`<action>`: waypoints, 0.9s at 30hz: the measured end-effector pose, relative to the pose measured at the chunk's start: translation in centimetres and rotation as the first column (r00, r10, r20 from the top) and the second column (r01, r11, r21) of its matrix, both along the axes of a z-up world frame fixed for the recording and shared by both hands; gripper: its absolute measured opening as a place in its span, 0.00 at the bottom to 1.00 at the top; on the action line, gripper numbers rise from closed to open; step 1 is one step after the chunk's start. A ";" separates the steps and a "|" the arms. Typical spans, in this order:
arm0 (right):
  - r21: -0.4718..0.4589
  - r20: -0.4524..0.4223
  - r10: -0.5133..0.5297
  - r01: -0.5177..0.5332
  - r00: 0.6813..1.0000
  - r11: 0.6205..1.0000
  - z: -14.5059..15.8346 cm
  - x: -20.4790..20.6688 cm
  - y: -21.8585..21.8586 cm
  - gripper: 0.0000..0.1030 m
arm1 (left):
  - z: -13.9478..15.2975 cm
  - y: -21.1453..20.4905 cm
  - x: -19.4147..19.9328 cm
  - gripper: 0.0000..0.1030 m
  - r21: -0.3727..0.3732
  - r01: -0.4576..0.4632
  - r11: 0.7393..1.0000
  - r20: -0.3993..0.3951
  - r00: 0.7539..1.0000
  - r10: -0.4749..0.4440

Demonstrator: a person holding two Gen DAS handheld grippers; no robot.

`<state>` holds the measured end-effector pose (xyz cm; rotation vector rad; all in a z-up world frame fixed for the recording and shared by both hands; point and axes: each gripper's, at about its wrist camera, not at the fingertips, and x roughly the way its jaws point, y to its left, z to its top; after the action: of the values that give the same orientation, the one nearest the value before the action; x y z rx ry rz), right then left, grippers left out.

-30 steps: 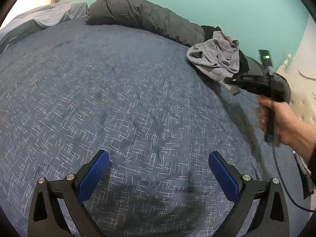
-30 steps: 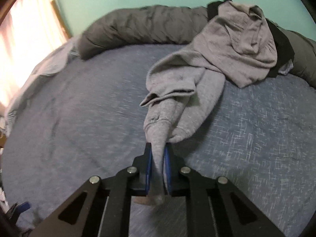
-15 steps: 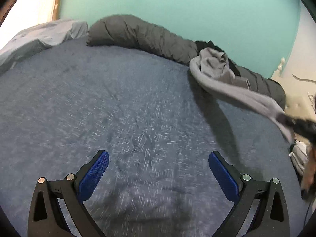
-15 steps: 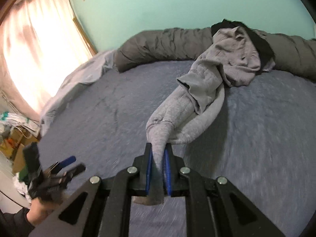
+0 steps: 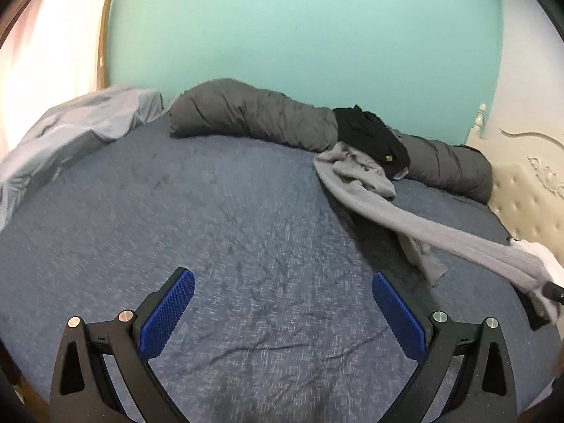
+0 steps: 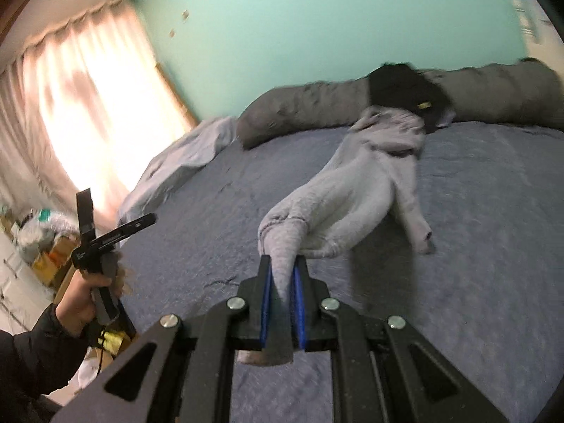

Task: Fold clothes
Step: 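Grasp the hoodie sleeve cuff with the right tool and pull it away, then lay the hoodie sleeve flat on the sheet with the right tool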

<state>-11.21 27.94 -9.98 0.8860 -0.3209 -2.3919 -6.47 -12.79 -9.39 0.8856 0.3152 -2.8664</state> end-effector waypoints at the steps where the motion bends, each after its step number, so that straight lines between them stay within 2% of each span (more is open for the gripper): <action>1: -0.002 -0.002 -0.026 0.026 1.000 1.000 0.3 0.9 1.6 0.11 | 0.3 0.2 0.5 1.00 -0.004 0.006 1.000 0.001 1.000 -0.006; 5: -0.021 0.008 -0.108 0.108 0.994 0.994 -0.7 4.2 6.6 0.11 | 1.3 0.8 1.9 1.00 -0.016 0.026 1.000 0.006 1.000 -0.026; 10: 0.025 0.063 -0.227 0.226 0.972 0.974 -3.4 5.7 11.0 0.11 | 0.9 1.1 1.7 1.00 -0.019 0.032 0.999 0.022 0.999 -0.031; 16: 0.079 0.168 -0.366 0.358 0.915 0.930 -7.5 4.8 15.2 0.11 | 0.4 1.5 1.4 1.00 -0.024 0.039 0.999 0.041 0.998 -0.038; 19: 0.150 0.202 -0.421 0.397 0.884 0.905 -9.1 3.3 15.5 0.16 | 0.2 1.7 1.3 1.00 -0.026 0.042 0.999 0.050 0.998 -0.041; 20: 0.150 0.209 -0.447 0.423 0.870 0.893 -9.4 2.6 15.7 0.28 | -0.3 1.7 0.8 1.00 -0.018 0.042 0.999 0.058 0.997 -0.041; 21: 0.143 0.215 -0.471 0.449 0.856 0.882 -9.6 2.0 16.0 0.34 | -0.7 1.8 0.4 1.00 -0.015 0.044 0.999 0.064 0.997 -0.042; 24: 0.130 0.220 -0.520 0.504 0.825 0.854 -10.0 0.6 16.7 0.43 | -1.9 2.3 -0.9 1.00 -0.015 0.052 0.999 0.077 0.996 -0.051; 26: 0.145 0.209 -0.525 0.505 0.825 0.851 -10.1 -0.8 16.0 0.70 | -2.8 2.7 -1.8 1.00 -0.011 0.060 0.998 0.082 0.995 -0.059; 27: 0.139 0.214 -0.512 0.493 0.832 0.859 -10.2 -1.4 15.6 0.72 | -3.2 2.8 -2.3 1.00 -0.010 0.061 0.998 0.086 0.995 -0.059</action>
<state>-12.59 43.58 -20.16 1.2666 -0.6295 -2.7892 -8.72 -9.95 -12.60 1.0296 0.2662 -2.8707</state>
